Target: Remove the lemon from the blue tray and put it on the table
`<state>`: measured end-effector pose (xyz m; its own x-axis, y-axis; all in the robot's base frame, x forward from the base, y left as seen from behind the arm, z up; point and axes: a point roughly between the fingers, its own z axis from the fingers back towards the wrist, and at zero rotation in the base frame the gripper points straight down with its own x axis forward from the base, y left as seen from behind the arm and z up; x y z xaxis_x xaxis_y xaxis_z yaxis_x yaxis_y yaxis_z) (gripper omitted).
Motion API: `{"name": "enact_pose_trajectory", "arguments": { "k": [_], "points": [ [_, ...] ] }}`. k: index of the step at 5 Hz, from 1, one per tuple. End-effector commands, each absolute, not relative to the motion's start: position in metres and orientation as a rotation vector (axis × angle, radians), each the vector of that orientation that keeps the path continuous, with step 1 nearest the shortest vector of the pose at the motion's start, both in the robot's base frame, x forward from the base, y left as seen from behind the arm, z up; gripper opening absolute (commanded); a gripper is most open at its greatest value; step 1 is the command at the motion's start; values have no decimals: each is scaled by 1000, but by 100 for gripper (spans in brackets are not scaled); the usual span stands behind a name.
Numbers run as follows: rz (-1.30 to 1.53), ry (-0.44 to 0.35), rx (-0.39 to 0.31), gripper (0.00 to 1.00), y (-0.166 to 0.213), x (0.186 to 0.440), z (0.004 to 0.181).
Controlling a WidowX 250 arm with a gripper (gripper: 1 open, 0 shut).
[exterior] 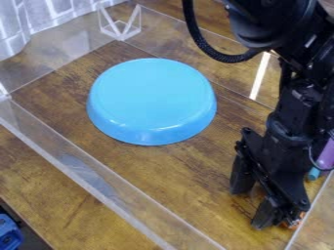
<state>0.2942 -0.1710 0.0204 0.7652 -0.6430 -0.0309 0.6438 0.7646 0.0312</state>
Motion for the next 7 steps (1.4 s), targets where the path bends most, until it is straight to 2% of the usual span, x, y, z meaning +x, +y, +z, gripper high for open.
{"name": "enact_pose_trajectory", "arguments": {
  "k": [1,7],
  "points": [
    [-682,-39,30,0,-169,307,34],
    [-688,-42,31,0,-171,309,25]
  ]
}}
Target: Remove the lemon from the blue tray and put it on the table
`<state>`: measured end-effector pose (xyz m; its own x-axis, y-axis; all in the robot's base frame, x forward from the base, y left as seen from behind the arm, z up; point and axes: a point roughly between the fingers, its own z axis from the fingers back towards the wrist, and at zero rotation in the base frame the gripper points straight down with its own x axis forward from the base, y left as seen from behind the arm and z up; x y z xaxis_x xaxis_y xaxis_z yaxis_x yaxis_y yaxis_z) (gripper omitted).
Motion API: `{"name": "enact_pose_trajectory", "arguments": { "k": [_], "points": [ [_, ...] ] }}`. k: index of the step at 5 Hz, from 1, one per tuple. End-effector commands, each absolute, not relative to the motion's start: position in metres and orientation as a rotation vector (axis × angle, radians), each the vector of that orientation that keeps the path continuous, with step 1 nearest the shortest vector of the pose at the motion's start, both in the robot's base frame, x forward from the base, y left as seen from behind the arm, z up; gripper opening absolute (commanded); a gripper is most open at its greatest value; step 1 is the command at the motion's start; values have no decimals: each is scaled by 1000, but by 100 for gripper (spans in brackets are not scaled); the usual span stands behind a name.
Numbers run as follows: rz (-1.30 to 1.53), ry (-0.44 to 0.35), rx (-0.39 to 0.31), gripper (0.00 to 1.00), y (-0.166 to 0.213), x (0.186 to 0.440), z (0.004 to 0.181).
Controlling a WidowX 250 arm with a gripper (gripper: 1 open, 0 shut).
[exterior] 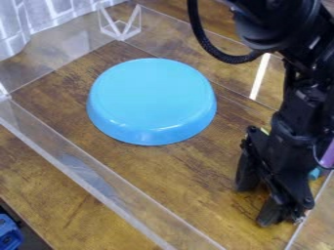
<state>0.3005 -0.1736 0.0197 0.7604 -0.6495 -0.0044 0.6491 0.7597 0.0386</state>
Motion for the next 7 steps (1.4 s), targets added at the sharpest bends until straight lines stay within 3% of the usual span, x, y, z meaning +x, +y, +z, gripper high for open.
{"name": "enact_pose_trajectory", "arguments": {
  "k": [1,2,4,5,6,7],
  "points": [
    [-685,-40,29,0,-171,309,24],
    [-670,-73,38,100,-167,311,41],
    [-639,-140,56,100,-158,315,76],
    [-599,-194,75,100,-150,316,105],
    [-566,-235,73,100,-149,315,120],
    [-573,-256,70,100,-150,314,115]
  ]
}}
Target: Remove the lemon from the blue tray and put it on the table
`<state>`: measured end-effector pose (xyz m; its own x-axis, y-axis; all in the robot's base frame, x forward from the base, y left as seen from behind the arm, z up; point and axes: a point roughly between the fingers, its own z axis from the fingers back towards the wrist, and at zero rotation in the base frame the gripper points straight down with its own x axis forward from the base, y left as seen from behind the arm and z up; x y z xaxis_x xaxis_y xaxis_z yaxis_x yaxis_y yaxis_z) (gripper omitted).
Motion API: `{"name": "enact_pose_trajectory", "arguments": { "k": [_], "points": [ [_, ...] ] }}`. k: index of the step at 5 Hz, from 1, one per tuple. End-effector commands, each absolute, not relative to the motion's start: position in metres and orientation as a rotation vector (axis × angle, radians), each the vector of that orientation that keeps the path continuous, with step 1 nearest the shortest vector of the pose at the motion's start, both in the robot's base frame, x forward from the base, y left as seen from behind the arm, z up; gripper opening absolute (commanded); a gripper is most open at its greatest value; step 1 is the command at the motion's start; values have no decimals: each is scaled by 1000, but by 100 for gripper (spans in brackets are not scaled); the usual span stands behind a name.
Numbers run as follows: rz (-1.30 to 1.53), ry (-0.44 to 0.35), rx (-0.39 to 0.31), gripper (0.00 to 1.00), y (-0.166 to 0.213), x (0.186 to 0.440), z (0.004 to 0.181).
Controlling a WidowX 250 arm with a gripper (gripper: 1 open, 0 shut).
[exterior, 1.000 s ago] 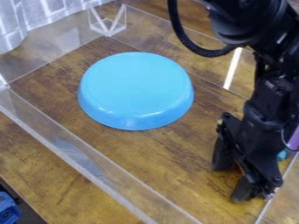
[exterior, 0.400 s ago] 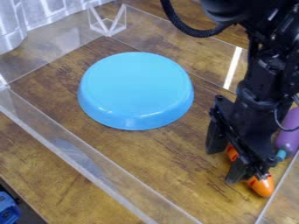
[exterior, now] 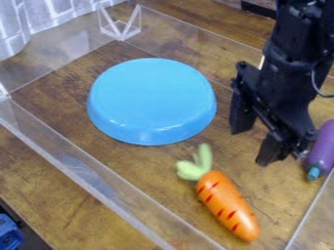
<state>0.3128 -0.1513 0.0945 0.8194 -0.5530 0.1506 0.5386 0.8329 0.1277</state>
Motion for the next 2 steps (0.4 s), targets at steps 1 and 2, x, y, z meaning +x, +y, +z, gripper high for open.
{"name": "enact_pose_trajectory", "arguments": {
  "k": [1,2],
  "points": [
    [-582,-249,76,100,-145,308,111],
    [-669,-235,63,100,-142,301,105]
  ]
}}
